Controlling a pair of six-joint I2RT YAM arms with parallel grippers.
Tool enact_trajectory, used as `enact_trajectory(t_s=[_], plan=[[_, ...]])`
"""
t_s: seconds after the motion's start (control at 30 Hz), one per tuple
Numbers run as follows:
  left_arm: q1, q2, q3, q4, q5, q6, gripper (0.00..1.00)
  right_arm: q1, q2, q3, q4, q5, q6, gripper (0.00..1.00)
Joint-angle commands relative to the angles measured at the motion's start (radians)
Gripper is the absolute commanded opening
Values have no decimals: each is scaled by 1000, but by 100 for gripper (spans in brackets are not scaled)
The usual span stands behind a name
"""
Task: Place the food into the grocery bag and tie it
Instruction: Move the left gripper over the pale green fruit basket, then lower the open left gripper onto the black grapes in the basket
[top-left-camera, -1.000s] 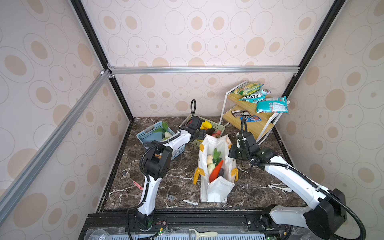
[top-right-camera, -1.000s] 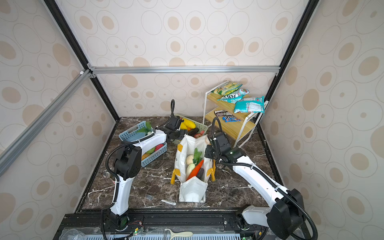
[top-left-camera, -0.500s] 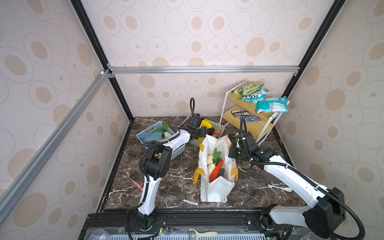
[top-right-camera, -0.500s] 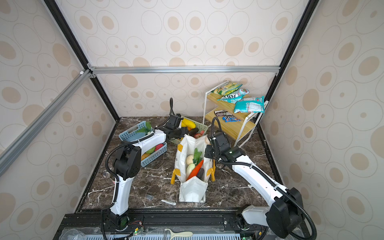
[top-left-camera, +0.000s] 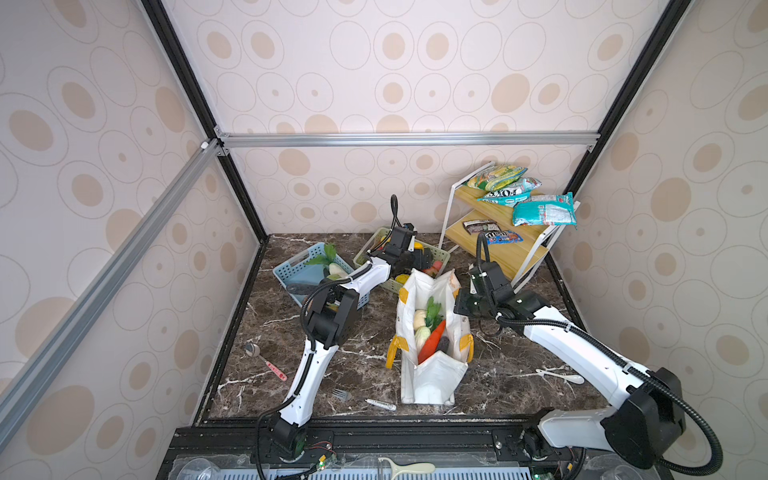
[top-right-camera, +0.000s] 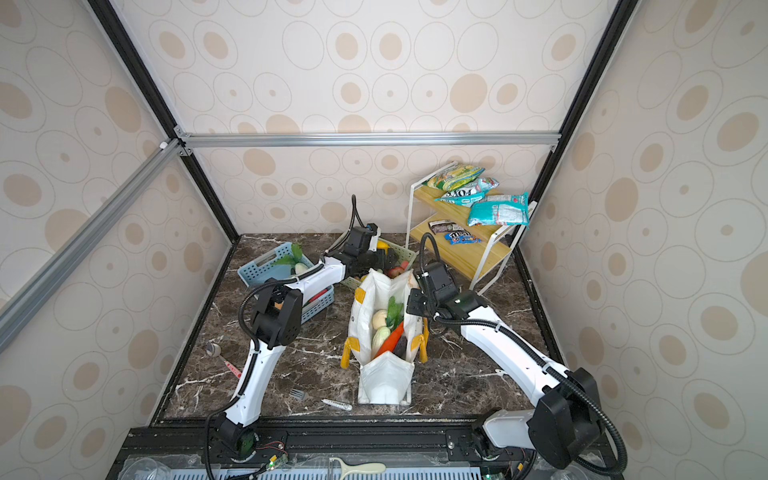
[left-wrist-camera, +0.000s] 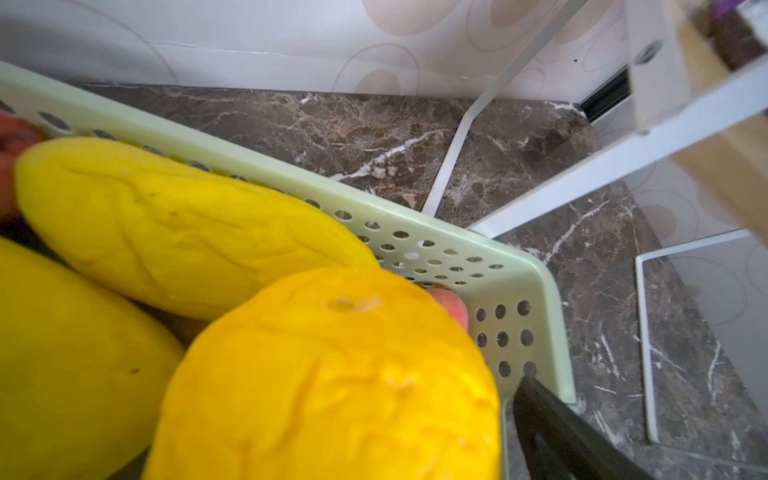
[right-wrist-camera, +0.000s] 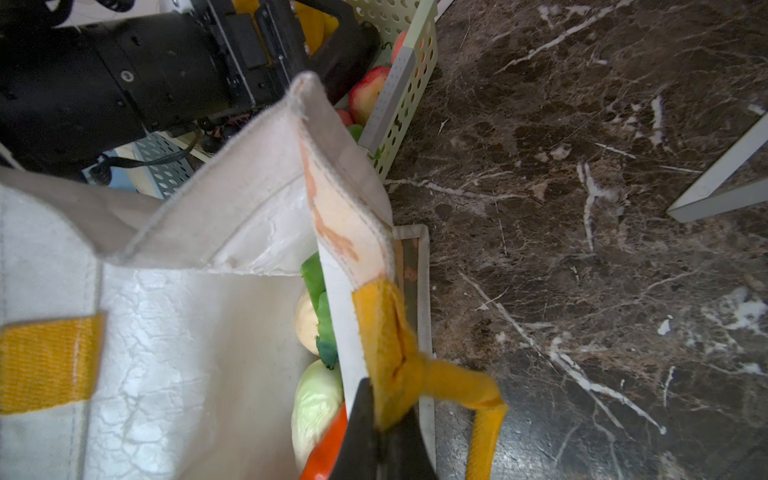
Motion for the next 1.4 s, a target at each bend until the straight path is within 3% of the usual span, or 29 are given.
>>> enact_trajectory(t_s=[0.0, 0.3, 0.5, 0.63, 0.73, 0.8, 1.1, 1.37], plan=[[4, -35, 64, -86, -75, 92, 99, -3, 11, 6, -36, 1, 7, 0], [69, -201, 68, -212, -127, 241, 97, -3, 11, 9, -42, -1, -1, 0], [91, -257, 46, -417, -352, 499, 84, -4, -10, -2, -40, 17, -6, 0], [116, -244, 50, -493, -344, 579, 71, -2, 6, 7, -39, -2, -6, 0], [118, -212, 92, -552, -280, 623, 57, -2, 16, 14, -41, -14, -4, 0], [118, -175, 145, -609, -228, 637, 53, -2, 13, 14, -41, -14, -4, 0], [118, -94, 214, -717, -200, 613, 59, -3, -7, 8, -55, -1, -1, 0], [118, -59, 156, -645, -234, 606, 70, -3, 4, 10, -44, -13, 2, 0]])
